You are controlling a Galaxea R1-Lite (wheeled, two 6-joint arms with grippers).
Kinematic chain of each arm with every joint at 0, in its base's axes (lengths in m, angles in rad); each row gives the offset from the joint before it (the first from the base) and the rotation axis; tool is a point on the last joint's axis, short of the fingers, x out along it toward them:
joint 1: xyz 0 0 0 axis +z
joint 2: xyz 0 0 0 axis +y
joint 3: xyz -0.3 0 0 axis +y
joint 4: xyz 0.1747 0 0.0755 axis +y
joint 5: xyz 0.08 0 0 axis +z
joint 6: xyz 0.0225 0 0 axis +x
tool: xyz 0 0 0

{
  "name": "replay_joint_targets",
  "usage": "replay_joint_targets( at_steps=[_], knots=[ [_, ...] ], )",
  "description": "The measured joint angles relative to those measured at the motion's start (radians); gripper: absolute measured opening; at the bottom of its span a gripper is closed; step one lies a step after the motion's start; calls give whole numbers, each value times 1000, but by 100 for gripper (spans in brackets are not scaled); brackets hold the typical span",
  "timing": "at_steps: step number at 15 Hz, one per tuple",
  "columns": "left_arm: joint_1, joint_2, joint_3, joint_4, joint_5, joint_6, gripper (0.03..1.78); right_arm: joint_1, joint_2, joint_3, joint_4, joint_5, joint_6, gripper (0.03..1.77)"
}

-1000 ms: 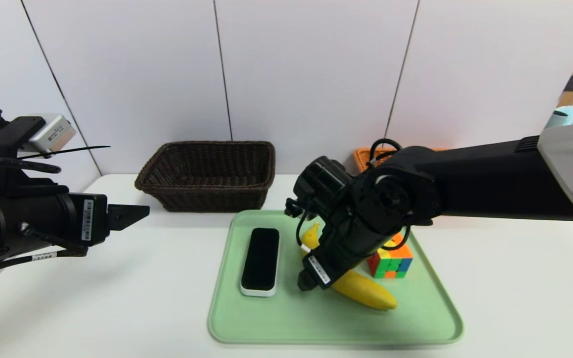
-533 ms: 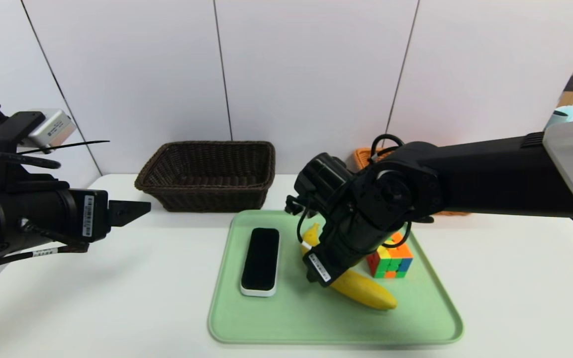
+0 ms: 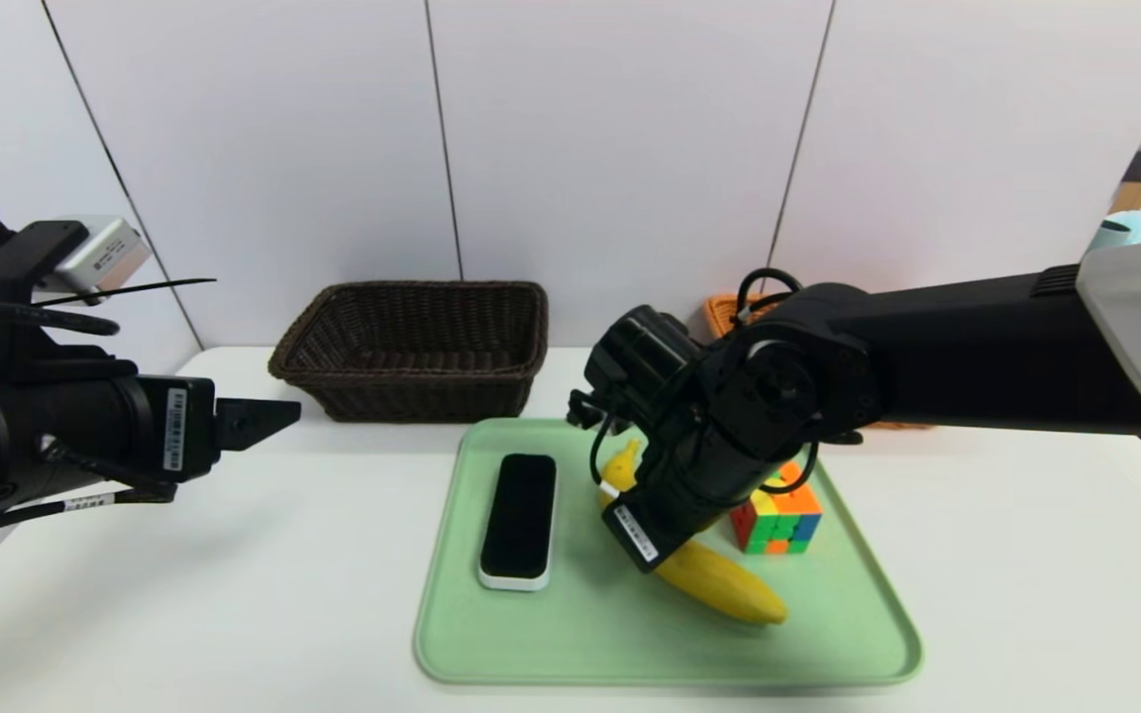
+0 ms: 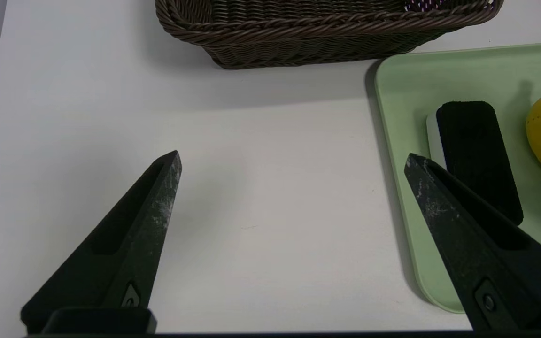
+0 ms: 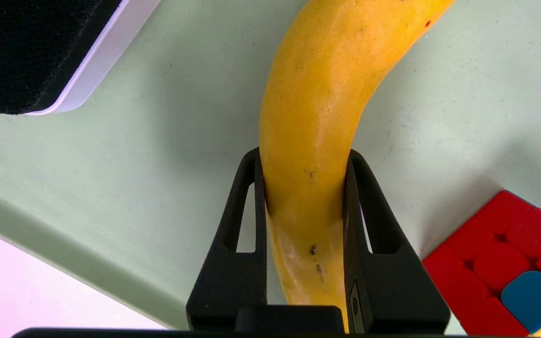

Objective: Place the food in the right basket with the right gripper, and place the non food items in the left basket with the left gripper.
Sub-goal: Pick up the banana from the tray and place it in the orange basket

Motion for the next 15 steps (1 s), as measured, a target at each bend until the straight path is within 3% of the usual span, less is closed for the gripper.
replay_joint_targets(
  at_steps=[12,15],
  knots=[
    [-1,-14,5,0,0,-2,169,-4,-156,-134,0,-13,43,44],
    [-2,-20,6,1,0,-3,169,-69,-203,-232,-32,-65,102,44]
  ],
)
